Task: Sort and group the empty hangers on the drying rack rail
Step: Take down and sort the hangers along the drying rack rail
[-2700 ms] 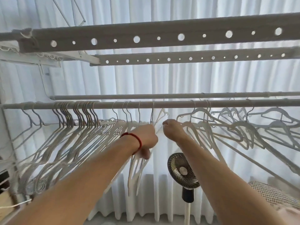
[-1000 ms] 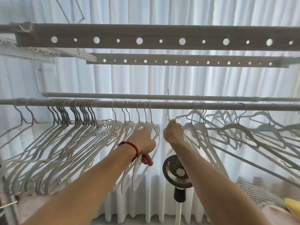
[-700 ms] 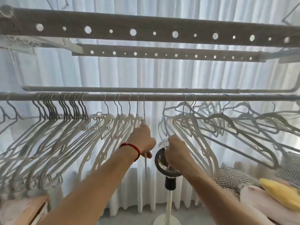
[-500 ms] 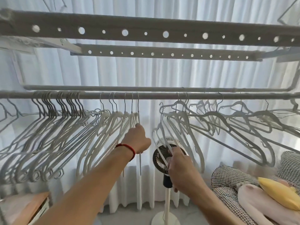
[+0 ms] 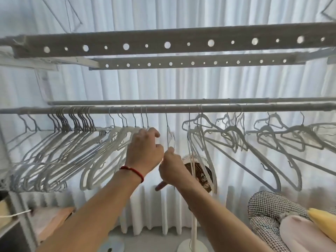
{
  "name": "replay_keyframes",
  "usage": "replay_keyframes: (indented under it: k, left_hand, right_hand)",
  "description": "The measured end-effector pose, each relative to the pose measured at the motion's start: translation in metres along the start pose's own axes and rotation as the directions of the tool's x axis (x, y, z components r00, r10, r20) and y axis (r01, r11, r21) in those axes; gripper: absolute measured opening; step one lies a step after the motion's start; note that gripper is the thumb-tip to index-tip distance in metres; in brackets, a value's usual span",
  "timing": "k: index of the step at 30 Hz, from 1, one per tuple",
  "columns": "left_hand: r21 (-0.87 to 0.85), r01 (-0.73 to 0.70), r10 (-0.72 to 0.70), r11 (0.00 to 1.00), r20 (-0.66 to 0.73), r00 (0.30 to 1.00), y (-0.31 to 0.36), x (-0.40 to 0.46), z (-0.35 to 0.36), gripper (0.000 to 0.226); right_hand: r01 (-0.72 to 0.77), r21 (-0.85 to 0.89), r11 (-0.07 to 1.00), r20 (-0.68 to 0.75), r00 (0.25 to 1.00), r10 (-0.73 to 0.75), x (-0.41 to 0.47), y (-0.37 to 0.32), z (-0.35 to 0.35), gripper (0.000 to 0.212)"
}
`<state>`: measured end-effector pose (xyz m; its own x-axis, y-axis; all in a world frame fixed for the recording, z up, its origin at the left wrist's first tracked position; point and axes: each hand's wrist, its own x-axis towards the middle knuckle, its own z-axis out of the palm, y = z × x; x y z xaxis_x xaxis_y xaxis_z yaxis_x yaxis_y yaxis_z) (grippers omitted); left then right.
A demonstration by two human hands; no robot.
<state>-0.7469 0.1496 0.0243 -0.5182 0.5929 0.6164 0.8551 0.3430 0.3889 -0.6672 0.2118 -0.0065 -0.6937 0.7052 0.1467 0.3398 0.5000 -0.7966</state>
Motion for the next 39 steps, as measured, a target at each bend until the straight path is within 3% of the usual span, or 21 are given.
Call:
replay_keyframes:
  k: [3, 6, 8, 10, 12, 13, 15, 17, 19, 21, 23, 26, 29, 31, 34, 36, 39]
  left_hand:
    - [-0.093, -0.05, 0.049, 0.994, -0.017, 0.999, 0.0, 0.011, 0.002, 0.031]
    - [-0.158, -0.146, 0.14, 0.977, -0.047, 0.989, 0.009, 0.024, 0.012, 0.028]
    - [-0.226, -0.2, 0.185, 0.954, -0.083, 0.979, 0.017, 0.032, 0.021, 0.025]
    - [-0.275, -0.244, 0.226, 0.93, -0.097, 0.969, 0.024, 0.036, 0.031, 0.023]
    - [-0.274, -0.306, 0.291, 0.912, -0.094, 0.952, 0.031, 0.036, 0.044, 0.021]
    - [-0.254, -0.341, 0.328, 0.905, -0.093, 0.94, 0.035, 0.035, 0.05, 0.022]
    - [-0.207, -0.412, 0.404, 0.887, -0.084, 0.911, 0.044, 0.032, 0.062, 0.024]
    - [-0.176, -0.466, 0.462, 0.867, -0.065, 0.884, 0.053, 0.03, 0.075, 0.025]
    - [-0.161, -0.486, 0.484, 0.859, -0.053, 0.873, 0.064, 0.032, 0.087, 0.025]
    - [-0.155, -0.48, 0.478, 0.863, -0.053, 0.877, 0.078, 0.038, 0.096, 0.024]
    - [-0.147, -0.486, 0.483, 0.861, -0.059, 0.874, 0.094, 0.044, 0.104, 0.023]
    - [-0.131, -0.511, 0.511, 0.849, -0.041, 0.859, 0.116, 0.054, 0.117, 0.022]
    - [-0.158, -0.457, 0.459, 0.875, -0.025, 0.888, 0.124, 0.064, 0.129, 0.019]
    - [-0.162, -0.401, 0.409, 0.902, 0.021, 0.912, 0.121, 0.072, 0.132, 0.019]
    - [-0.08, -0.365, 0.371, 0.928, 0.079, 0.925, 0.111, 0.077, 0.134, 0.022]
    - [-0.027, -0.362, 0.363, 0.932, 0.094, 0.927, 0.108, 0.076, 0.135, 0.022]
    - [0.033, -0.382, 0.375, 0.923, 0.127, 0.918, 0.105, 0.075, 0.136, 0.021]
  right_hand:
    - [-0.037, 0.004, 0.999, -0.008, 0.999, 0.037, -0.005, 0.004, 0.001, 0.049]
    - [0.089, -0.248, 0.965, -0.114, 0.986, -0.12, -0.013, 0.011, -0.003, 0.022]
    - [0.135, -0.33, 0.934, -0.288, 0.928, -0.235, -0.017, 0.022, -0.02, 0.024]
    - [0.154, -0.332, 0.931, -0.498, 0.809, -0.312, -0.019, 0.036, -0.049, 0.026]
    - [0.066, -0.428, 0.901, -0.626, 0.697, -0.349, -0.015, 0.057, -0.09, 0.025]
    - [-0.041, -0.488, 0.872, -0.652, 0.681, -0.333, -0.011, 0.068, -0.111, 0.03]
    - [-0.312, -0.541, 0.781, -0.667, 0.725, -0.172, -0.002, 0.089, -0.147, 0.047]
    - [-0.486, -0.574, 0.659, -0.626, 0.78, 0.03, 0.006, 0.103, -0.163, 0.053]
    - [-0.486, -0.629, 0.607, -0.547, 0.831, 0.1, 0.014, 0.115, -0.166, 0.043]
    - [-0.351, -0.64, 0.683, -0.424, 0.903, 0.066, 0.019, 0.124, -0.166, 0.018]
    - [-0.144, -0.478, 0.867, -0.28, 0.96, 0.005, 0.026, 0.129, -0.161, 0.006]
    - [0.113, -0.189, 0.975, -0.107, 0.985, -0.135, 0.037, 0.125, -0.146, 0.006]
    - [0.176, 0.072, 0.982, 0.055, 0.982, -0.18, 0.051, 0.129, -0.143, 0.018]
    - [0.211, 0.181, 0.961, -0.085, 0.976, -0.198, 0.069, 0.143, -0.148, 0.026]
    - [0.187, -0.011, 0.982, -0.537, 0.827, -0.164, 0.113, 0.162, -0.154, 0.03]
    - [0.122, -0.187, 0.975, -0.633, 0.744, -0.214, 0.144, 0.165, -0.153, 0.037]
    - [-0.073, -0.373, 0.925, -0.631, 0.751, -0.195, 0.182, 0.168, -0.148, 0.048]
